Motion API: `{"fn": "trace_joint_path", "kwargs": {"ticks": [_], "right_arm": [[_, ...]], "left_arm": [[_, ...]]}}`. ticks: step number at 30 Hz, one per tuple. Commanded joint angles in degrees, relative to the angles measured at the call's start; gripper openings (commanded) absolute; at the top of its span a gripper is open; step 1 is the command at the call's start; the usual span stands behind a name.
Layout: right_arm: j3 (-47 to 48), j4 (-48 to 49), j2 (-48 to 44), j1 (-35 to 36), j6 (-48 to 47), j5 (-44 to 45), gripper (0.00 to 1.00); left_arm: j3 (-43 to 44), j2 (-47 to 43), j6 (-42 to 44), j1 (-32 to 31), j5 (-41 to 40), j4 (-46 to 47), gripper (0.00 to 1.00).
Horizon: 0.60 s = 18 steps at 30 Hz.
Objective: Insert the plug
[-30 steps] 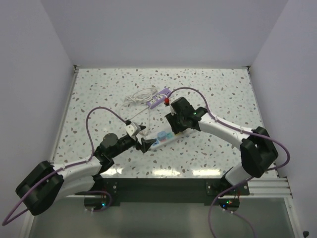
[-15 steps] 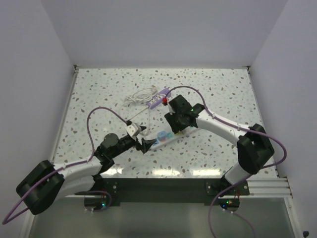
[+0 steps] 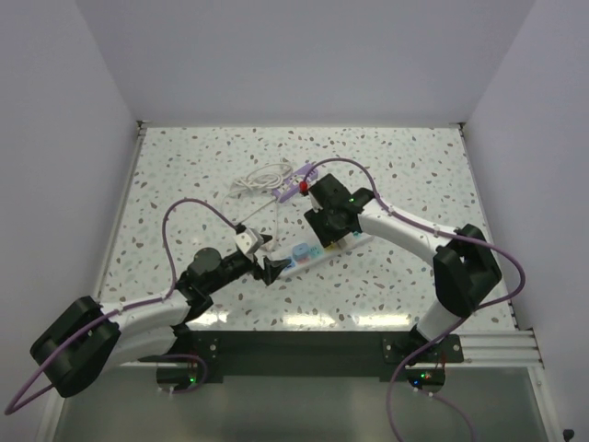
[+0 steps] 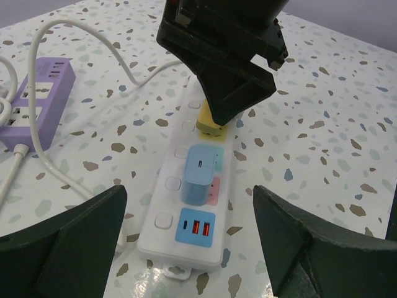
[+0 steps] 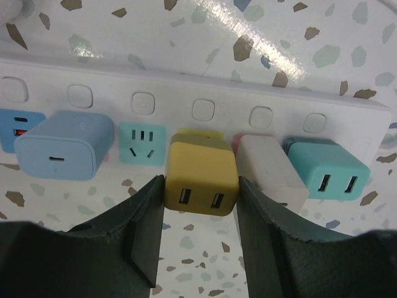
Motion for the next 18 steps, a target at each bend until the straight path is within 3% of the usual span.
{"fn": "trace_joint_path", "kwargs": {"ticks": [1, 18], "right_arm": [[2.09, -3.16, 0.32, -0.15, -0.29, 2.33, 0.00], [1.66, -1.32, 3.12, 0.29, -0.29, 2.07, 0.00]], "left_arm": [[2.28, 0.13, 1.87, -0.25, -0.72, 0.97, 0.88], [2.19, 0.04, 2.04, -0.43, -0.63, 0.88, 0.87]]}}
